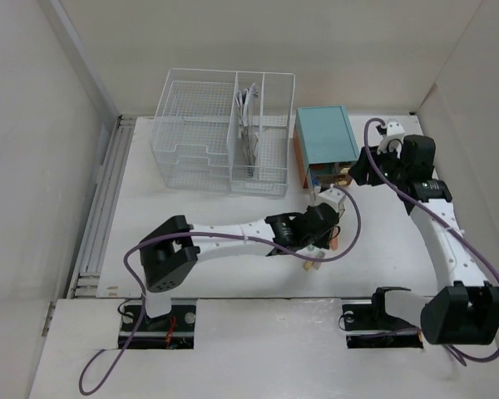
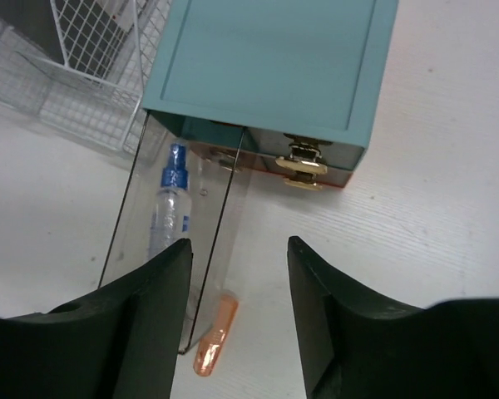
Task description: Organize the desk
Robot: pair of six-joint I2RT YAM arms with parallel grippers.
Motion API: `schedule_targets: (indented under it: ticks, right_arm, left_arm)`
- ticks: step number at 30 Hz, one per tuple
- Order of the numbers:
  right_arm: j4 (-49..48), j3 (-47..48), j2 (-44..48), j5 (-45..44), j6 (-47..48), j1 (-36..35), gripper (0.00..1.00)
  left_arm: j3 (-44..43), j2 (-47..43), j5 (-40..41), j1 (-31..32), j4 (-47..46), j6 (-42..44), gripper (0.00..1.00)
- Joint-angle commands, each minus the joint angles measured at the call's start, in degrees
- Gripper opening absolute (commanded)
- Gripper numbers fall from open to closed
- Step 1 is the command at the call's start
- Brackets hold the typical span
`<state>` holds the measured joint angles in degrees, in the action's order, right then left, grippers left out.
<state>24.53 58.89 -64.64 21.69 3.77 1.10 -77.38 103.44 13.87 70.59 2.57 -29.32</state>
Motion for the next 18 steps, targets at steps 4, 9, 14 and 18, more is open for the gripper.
schedule_targets:
  ticks: [4, 9, 14, 18]
  right_arm:
    - [-6.7, 3.2, -8.2, 10.9, -5.2, 3.7, 0.57]
    - [-6.2, 3.7, -15.6, 17.1, -6.4, 6.4, 0.57]
    - [-7.3, 4.2, -19.2, 18.2, -6.9, 6.4, 0.54]
    - [-8.4, 4.2, -21.4, 18.7, -8.9, 6.4, 0.54]
  left_arm:
    - [-2.9, 2.8, -0.5, 0.4, -4.2, 2.9, 0.19]
    - [-3.7, 4.8, 1.6, -0.6, -3.7, 2.9, 0.22]
    - [-2.4, 5.4, 3.2, -2.5, -5.6, 2.3, 0.24]
    - [-2.4, 6.4, 4.8, -3.0, -5.6, 1.7, 0.26]
